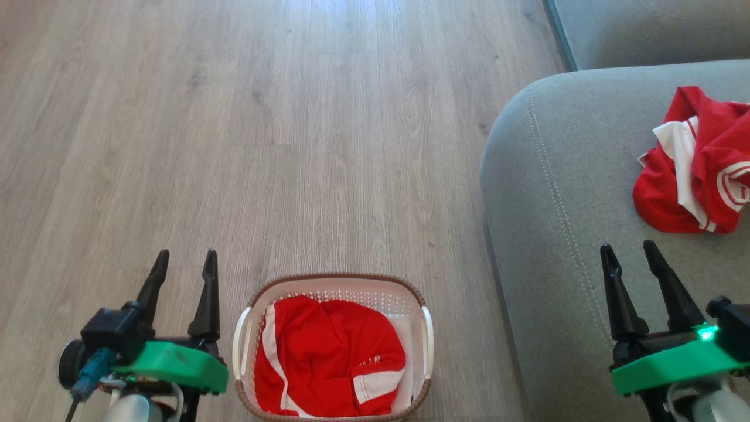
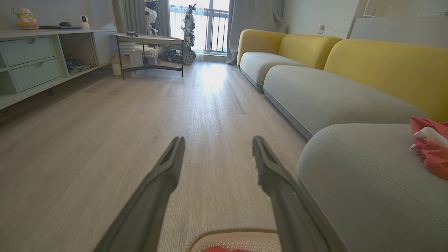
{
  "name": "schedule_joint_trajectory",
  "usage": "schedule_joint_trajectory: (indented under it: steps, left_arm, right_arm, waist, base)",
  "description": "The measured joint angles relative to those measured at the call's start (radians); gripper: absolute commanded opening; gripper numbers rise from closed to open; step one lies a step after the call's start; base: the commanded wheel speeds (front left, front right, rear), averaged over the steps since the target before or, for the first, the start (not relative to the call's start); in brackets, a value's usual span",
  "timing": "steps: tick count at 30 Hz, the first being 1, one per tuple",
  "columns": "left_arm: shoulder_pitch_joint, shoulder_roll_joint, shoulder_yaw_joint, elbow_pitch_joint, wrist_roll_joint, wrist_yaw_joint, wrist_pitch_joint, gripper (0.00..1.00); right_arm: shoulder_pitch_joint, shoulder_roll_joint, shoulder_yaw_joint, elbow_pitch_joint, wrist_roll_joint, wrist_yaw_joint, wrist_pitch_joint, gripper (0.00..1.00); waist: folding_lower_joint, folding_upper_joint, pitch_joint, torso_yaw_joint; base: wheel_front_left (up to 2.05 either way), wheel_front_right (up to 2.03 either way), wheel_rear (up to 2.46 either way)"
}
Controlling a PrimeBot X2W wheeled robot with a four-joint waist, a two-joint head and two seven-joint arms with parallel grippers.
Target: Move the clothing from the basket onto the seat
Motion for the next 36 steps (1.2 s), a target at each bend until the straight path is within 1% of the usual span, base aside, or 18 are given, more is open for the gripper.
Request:
schedule_joint_trajectory:
  steps: [7, 17, 21, 22, 26, 27, 36]
  left_arm:
    - [-0.001, -0.011, 0.014, 0.018, 0.018, -0.026, 0.0, 1.0]
    - [-0.031, -0.029, 0.02, 0.052, 0.027, -0.044, 0.0, 1.0]
    - [-0.108, -0.031, 0.018, 0.087, 0.027, -0.062, 0.0, 1.0]
    - [-0.108, -0.031, 0.018, 0.087, 0.027, -0.062, 0.0, 1.0]
    - [-0.162, -0.034, 0.012, 0.125, 0.028, -0.078, 0.0, 1.0]
    - [-0.185, -0.035, 0.007, 0.141, 0.031, -0.083, 0.0, 1.0]
    - [-0.335, -0.036, -0.025, 0.268, 0.053, -0.124, 0.0, 1.0]
  right_arm:
    - [-0.002, 0.001, -0.003, 0.0, 0.0, 0.0, 0.0, 1.0]
    - [-0.031, 0.011, -0.009, -0.015, -0.011, 0.0, 0.0, 1.0]
    - [-0.08, 0.013, -0.011, -0.034, -0.018, 0.0, 0.0, 1.0]
    - [-0.08, 0.013, -0.011, -0.034, -0.018, 0.0, 0.0, 1.0]
    - [-0.117, 0.016, -0.008, -0.046, -0.026, 0.0, 0.0, 1.0]
    - [-0.134, 0.021, -0.008, -0.053, -0.027, 0.0, 0.0, 1.0]
    - [-0.214, 0.033, -0.012, -0.097, -0.035, 0.0, 0.0, 1.0]
  waist:
    - [0.0, 0.0, 0.019, -0.008]
    - [0.0, 0.0, 0.085, -0.027]
    - [0.0, 0.0, 0.149, -0.038]
    - [0.0, 0.0, 0.149, -0.038]
    - [0.0001, 0.0, 0.206, -0.05]
    - [0.0001, 0.0, 0.235, -0.057]
    - [0.0001, 0.0, 0.373, -0.085]
  base:
    - [0.0, 0.0, 0.0]
    - [0.0, 0.0, 0.0]
    - [0.0, 0.0, 0.0]
    - [0.0, 0.0, 0.0]
    - [0.0, 0.0, 0.0]
    - [0.0, 0.0, 0.0]
    - [0.0, 0.0, 0.0]
